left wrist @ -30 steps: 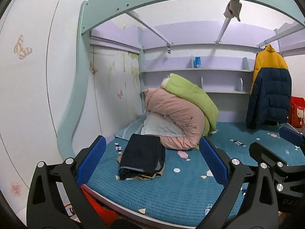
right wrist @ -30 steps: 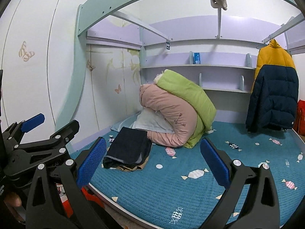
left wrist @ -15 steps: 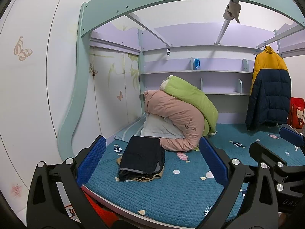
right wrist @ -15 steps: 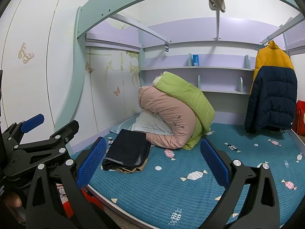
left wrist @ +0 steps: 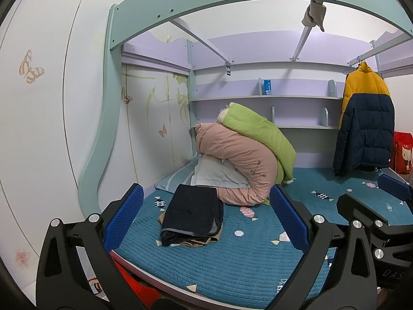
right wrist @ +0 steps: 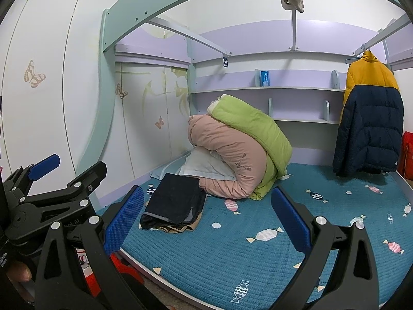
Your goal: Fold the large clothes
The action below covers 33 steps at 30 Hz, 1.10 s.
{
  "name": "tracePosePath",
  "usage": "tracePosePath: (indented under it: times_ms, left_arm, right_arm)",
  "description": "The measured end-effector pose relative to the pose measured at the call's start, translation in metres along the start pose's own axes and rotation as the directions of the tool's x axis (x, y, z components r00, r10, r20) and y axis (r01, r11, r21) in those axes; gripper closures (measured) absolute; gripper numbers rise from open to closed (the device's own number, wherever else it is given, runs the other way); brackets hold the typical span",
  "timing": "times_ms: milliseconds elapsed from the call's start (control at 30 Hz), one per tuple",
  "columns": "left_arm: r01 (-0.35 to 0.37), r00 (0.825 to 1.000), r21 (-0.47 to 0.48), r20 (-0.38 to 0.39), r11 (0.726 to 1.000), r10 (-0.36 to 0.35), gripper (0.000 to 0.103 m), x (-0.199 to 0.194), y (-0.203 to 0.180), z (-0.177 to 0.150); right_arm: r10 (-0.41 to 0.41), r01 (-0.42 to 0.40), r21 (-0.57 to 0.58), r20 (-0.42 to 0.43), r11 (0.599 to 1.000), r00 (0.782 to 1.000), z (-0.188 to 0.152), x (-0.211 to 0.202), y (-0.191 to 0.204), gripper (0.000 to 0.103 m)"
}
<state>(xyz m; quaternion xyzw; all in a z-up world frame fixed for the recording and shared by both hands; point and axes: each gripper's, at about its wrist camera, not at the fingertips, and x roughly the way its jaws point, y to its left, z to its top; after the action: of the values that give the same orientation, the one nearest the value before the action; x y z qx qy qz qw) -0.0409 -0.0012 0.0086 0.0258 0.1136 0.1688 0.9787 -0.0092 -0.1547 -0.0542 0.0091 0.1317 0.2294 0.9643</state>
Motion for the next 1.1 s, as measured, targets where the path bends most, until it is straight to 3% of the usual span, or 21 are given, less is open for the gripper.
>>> tracePosePath:
  times_ms: [1100]
  left_arm:
    - [0.002, 1.000, -0.006, -0.004, 1.000, -0.002, 0.005, 0.003, -0.002, 0.000]
  right_arm:
    - [-0.013, 0.013, 0.018, -0.007, 1.000, 1.000, -0.004, 0.004, 0.011, 0.008]
